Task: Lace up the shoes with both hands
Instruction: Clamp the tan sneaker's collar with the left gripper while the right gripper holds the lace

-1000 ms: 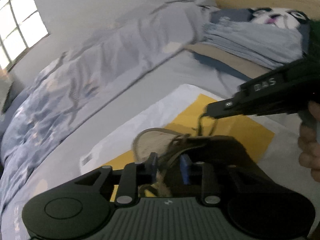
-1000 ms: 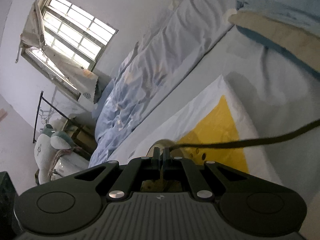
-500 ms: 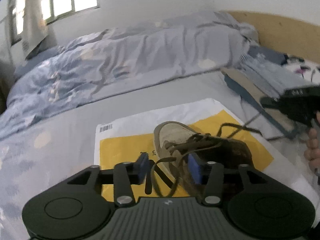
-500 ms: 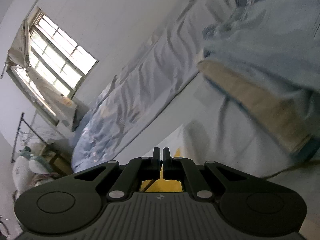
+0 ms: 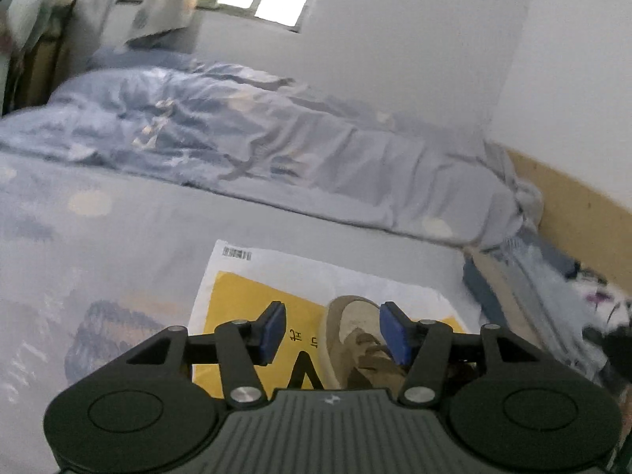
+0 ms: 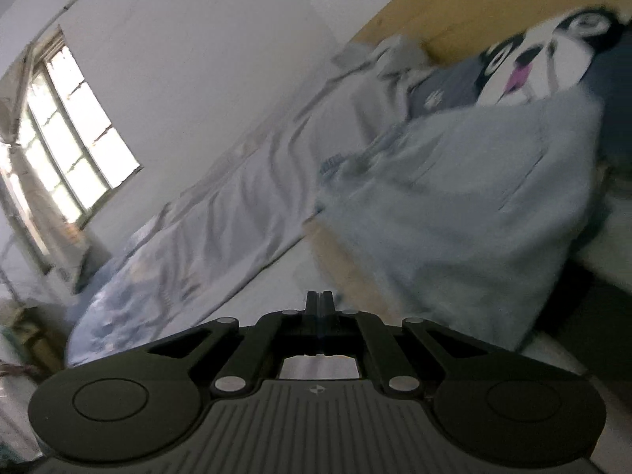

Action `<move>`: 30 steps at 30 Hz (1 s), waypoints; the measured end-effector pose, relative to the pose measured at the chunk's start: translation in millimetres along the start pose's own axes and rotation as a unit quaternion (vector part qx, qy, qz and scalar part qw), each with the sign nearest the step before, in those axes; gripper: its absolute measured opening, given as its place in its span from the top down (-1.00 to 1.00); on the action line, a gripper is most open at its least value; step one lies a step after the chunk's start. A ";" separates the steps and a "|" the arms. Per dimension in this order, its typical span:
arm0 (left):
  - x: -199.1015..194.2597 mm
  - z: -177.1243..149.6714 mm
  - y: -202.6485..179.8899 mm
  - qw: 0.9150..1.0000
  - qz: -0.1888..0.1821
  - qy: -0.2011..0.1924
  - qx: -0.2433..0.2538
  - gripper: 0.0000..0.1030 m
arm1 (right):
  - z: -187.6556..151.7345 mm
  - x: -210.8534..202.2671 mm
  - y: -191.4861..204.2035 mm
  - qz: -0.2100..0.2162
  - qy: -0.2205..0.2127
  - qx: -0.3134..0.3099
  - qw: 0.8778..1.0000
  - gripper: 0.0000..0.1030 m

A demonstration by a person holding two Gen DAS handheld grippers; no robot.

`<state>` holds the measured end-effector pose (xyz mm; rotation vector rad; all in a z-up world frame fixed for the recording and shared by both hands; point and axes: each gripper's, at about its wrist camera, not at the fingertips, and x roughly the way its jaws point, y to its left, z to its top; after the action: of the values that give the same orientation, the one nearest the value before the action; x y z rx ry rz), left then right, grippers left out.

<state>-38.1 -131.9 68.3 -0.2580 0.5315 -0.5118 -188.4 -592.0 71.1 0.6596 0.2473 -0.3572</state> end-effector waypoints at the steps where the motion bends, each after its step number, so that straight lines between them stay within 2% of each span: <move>1: 0.5 -0.8 3.8 1.000 -0.007 0.000 -0.010 -0.02 | 1.9 -2.6 -3.3 -0.006 -0.004 0.000 1.000 1.00; 4: 3.2 -4.4 11.3 0.999 -0.024 -0.002 -0.027 -0.02 | 4.5 -8.5 -9.8 -0.013 -0.007 -0.006 1.000 1.00; 7: 6.7 -7.6 11.9 0.999 -0.038 -0.003 -0.036 -0.02 | -6.3 -10.3 3.0 0.036 0.014 -0.016 0.999 1.00; 11: 8.9 -8.5 7.5 0.998 -0.053 -0.009 -0.041 -0.03 | -37.1 -0.9 37.0 0.105 0.084 -0.012 0.991 0.92; 13: 8.8 -9.1 4.9 0.997 -0.063 -0.007 -0.036 -0.03 | -55.8 5.3 53.6 0.144 0.123 0.000 0.982 0.73; 15: 7.4 -10.9 2.3 0.997 -0.070 -0.001 -0.030 -0.03 | -71.1 11.3 66.6 0.178 0.156 0.022 0.971 0.21; 18: 3.0 -15.6 -3.3 0.997 -0.080 0.002 -0.017 -0.03 | -84.8 17.5 75.8 0.211 0.178 0.071 0.958 -0.09; 20: 0.8 -20.5 -5.7 0.996 -0.085 0.007 -0.012 -0.03 | -90.9 22.5 79.1 0.214 0.188 0.100 0.953 -0.28; 21: 0.6 -22.4 -7.1 0.996 -0.086 0.012 -0.007 -0.03 | -92.8 25.2 79.0 0.208 0.191 0.110 0.953 -0.32; 23: 0.4 -26.2 -9.8 0.996 -0.087 0.021 0.004 0.00 | -97.6 31.9 75.4 0.201 0.199 0.142 0.949 -0.32; 27: -1.5 -31.0 -13.2 0.995 -0.098 0.034 0.014 0.01 | -109.1 45.4 64.8 0.193 0.223 0.217 0.931 -0.32; 30: -1.1 -34.9 -15.2 0.993 -0.105 0.046 0.022 0.10 | -114.1 53.5 64.0 0.201 0.226 0.248 0.920 -0.32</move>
<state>-63.9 -147.7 45.1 -0.2506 0.5850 -0.7406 -126.7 -485.7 1.3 1.2719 0.4580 0.1478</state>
